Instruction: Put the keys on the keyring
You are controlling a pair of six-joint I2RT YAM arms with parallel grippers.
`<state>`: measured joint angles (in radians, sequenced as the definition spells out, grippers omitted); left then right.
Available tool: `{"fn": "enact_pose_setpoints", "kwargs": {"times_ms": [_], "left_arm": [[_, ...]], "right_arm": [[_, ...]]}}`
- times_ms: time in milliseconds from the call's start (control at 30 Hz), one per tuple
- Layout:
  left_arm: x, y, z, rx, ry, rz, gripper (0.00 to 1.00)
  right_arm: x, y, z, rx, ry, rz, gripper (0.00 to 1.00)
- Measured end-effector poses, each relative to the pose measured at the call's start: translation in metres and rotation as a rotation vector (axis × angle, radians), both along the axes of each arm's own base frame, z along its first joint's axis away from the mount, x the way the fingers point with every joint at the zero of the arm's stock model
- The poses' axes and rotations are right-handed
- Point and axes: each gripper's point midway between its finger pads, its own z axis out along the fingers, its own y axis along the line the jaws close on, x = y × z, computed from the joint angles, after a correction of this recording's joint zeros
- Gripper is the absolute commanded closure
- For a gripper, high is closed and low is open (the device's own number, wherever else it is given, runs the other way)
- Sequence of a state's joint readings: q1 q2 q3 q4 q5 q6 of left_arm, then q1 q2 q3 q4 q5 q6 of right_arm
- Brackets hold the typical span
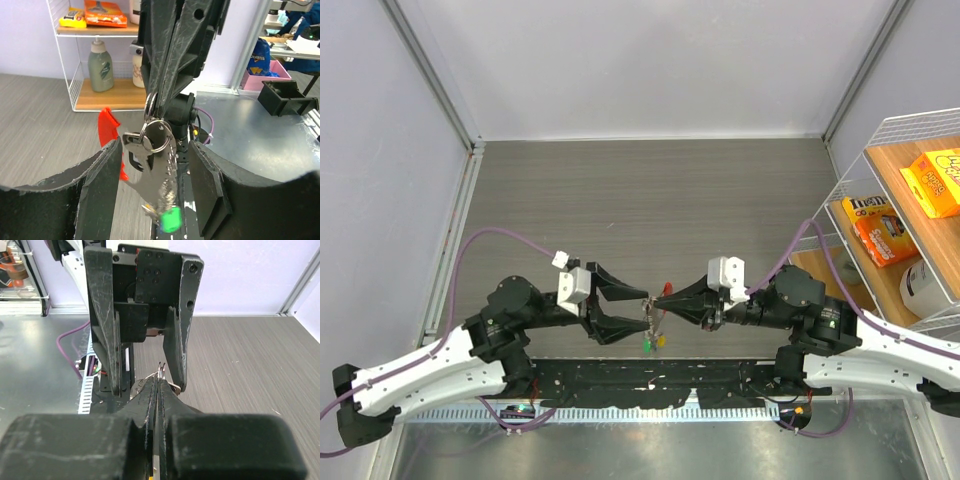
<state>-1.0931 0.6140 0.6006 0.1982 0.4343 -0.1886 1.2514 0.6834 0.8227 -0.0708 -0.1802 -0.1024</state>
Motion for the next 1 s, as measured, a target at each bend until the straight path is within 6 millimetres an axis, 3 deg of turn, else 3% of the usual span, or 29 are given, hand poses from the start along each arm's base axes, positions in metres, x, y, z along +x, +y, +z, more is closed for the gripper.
{"fn": "enact_pose_setpoints", "kwargs": {"times_ms": [467, 733, 1000], "left_arm": [[0.02, -0.006, 0.002, -0.01, 0.039, 0.093, 0.39], [0.023, -0.008, 0.001, -0.003, 0.045, 0.105, 0.42], [0.027, -0.007, 0.001, -0.006, 0.049, 0.127, 0.55]], "right_arm": [[0.014, 0.013, -0.012, -0.037, 0.016, -0.062, 0.94], [0.017, 0.013, 0.003, 0.024, 0.004, -0.082, 0.94], [0.019, 0.012, 0.015, 0.069, -0.007, -0.094, 0.94]]}}
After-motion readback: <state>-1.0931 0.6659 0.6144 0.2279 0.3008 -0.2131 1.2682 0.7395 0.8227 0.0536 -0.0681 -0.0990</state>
